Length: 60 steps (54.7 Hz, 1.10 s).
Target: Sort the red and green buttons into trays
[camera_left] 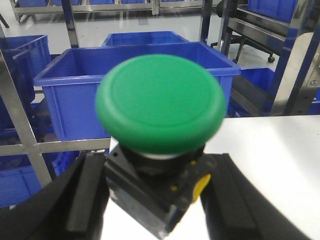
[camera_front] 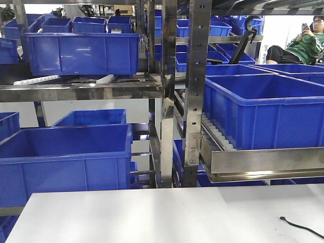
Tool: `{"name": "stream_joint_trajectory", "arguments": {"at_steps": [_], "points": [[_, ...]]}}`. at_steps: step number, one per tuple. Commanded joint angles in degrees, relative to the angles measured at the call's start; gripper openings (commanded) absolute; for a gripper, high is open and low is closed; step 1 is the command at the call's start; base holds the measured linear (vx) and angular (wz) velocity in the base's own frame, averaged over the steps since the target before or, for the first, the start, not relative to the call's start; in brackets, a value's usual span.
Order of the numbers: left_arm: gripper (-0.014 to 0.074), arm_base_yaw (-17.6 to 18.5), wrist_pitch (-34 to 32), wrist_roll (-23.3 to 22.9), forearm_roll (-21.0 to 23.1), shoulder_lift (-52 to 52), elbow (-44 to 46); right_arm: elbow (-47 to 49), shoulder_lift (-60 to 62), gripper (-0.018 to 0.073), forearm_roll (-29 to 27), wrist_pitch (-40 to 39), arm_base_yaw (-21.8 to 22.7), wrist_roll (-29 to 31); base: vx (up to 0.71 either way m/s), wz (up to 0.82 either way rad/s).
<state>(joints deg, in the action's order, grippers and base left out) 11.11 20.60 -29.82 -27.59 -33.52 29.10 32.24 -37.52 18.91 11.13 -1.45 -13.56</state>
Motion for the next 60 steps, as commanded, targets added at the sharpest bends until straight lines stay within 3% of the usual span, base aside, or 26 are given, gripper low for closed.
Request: {"name": "stream_joint_trajectory", "arguments": {"at_steps": [1,60], "points": [[-0.0001,0.23,-3.95,-0.14,-0.24,0.2,2.09,2.06,0.08,-0.0008,0.38,-4.56,0.26,0.66,0.0,0.0],[-0.0001,0.23,-3.95,-0.14,-0.24,0.2,2.09,2.06,0.08,-0.0008,0.38,-4.56,0.26,0.66,-0.02,0.06]]}}
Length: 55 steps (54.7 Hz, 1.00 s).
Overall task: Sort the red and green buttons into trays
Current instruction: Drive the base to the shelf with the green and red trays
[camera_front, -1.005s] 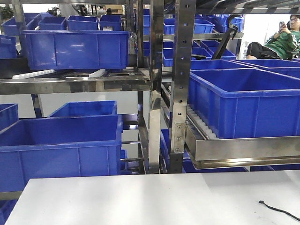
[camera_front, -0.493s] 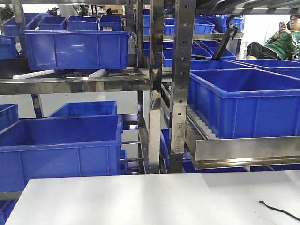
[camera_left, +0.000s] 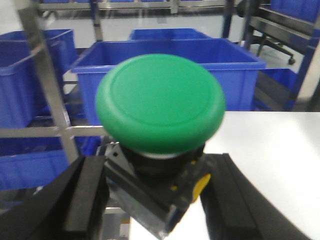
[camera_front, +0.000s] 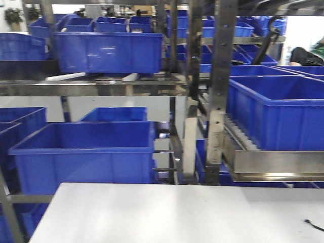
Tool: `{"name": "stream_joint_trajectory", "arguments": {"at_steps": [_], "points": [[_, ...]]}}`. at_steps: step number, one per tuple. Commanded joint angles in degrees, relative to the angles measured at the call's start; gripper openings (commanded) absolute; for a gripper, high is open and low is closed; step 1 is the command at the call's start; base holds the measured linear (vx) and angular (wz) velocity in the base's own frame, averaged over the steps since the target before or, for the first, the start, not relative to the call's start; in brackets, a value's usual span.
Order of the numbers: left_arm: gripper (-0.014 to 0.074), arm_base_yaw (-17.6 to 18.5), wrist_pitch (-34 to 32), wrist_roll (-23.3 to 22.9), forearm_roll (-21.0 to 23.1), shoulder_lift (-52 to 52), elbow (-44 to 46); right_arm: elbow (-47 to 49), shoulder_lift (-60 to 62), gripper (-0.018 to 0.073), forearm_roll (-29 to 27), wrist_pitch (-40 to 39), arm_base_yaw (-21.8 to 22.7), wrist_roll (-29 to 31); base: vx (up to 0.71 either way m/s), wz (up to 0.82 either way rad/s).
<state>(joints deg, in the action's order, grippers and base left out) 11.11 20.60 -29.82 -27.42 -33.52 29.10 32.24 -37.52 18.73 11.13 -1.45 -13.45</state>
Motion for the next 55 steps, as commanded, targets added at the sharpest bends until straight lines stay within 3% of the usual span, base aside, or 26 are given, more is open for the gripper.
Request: {"name": "stream_joint_trajectory", "arguments": {"at_steps": [1,55], "points": [[-0.0001,0.23,-3.95,-0.14,-0.41,0.2,2.09,2.06,0.08,-0.0008,0.56,-4.56,0.26,0.55,-0.11,0.42],[-0.0001,0.23,-3.95,-0.14,-0.41,0.2,2.09,2.06,0.08,-0.0008,0.56,-4.56,0.26,0.55,-0.14,0.54]]}}
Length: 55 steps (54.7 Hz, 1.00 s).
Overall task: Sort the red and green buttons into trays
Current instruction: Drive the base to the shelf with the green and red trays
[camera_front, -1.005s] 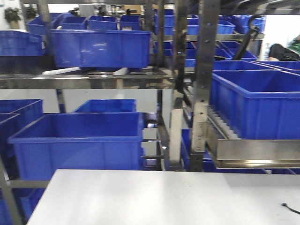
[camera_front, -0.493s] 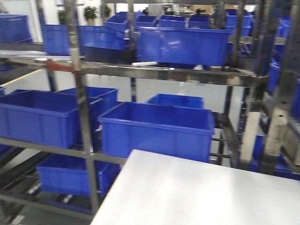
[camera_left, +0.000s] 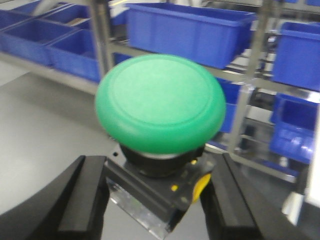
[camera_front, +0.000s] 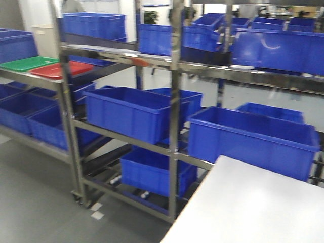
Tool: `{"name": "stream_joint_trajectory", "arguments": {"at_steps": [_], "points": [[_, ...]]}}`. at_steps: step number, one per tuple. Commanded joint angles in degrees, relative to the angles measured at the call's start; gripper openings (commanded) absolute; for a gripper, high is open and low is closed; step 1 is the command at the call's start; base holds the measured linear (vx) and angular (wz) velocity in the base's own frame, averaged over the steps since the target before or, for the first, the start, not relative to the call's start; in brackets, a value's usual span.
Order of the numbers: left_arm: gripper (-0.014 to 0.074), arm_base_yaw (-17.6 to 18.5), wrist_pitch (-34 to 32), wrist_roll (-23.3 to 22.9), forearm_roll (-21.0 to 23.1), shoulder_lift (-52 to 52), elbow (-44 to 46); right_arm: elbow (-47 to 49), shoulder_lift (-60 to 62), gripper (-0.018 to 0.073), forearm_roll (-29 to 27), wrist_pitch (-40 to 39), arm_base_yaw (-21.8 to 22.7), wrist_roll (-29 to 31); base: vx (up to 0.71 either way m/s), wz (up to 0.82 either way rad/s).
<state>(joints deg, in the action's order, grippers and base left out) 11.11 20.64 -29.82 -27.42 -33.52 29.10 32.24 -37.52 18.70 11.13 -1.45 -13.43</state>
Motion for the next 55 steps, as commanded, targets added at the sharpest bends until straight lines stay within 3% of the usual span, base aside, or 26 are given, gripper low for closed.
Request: {"name": "stream_joint_trajectory", "arguments": {"at_steps": [1,55], "points": [[-0.0001,0.23,-3.99,-0.14,-0.41,0.2,2.09,2.06,0.08,-0.0008,0.59,-4.56,0.26,0.53,-0.14,0.54],[-0.0001,0.23,-3.99,-0.14,-0.41,0.2,2.09,2.06,0.08,-0.0008,0.59,-4.56,0.26,0.53,-0.03,0.64]]}}
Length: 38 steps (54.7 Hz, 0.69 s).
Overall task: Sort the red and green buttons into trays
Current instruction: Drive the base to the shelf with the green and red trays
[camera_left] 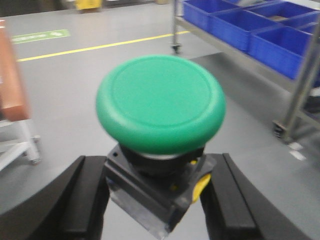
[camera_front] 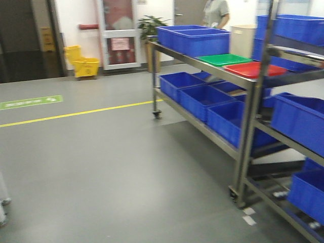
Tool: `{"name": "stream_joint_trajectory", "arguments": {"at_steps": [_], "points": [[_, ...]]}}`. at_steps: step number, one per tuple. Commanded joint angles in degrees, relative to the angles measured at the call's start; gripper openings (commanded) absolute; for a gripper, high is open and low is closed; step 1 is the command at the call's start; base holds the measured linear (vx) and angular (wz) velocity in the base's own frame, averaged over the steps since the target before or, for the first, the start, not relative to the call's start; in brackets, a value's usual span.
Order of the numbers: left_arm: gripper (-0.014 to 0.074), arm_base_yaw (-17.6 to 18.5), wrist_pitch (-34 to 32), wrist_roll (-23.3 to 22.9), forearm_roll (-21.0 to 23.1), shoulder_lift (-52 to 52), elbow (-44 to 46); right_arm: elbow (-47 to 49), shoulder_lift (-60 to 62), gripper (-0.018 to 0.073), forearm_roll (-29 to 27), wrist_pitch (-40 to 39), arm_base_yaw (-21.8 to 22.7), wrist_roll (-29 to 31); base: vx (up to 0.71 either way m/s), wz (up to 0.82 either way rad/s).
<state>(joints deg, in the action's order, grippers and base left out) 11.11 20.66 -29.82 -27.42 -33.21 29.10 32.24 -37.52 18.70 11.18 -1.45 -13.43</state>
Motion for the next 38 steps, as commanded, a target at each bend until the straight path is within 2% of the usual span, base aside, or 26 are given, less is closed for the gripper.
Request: {"name": "stream_joint_trajectory", "arguments": {"at_steps": [1,24,38], "points": [[-0.0001,0.23,-4.01,-0.14,-0.41,-0.1,2.09,2.06,0.08,-0.0008,0.59,-4.61,0.26,0.53,0.17,0.6],[-0.0001,0.23,-3.95,-0.14,-0.41,-0.1,2.09,2.06,0.08,-0.0008,0.59,-4.54,0.26,0.53,0.26,0.5],[-0.0001,0.23,-3.95,-0.14,-0.41,-0.1,2.09,2.06,0.08,-0.0008,0.59,-4.54,0.26,0.53,0.36,0.28]]}}
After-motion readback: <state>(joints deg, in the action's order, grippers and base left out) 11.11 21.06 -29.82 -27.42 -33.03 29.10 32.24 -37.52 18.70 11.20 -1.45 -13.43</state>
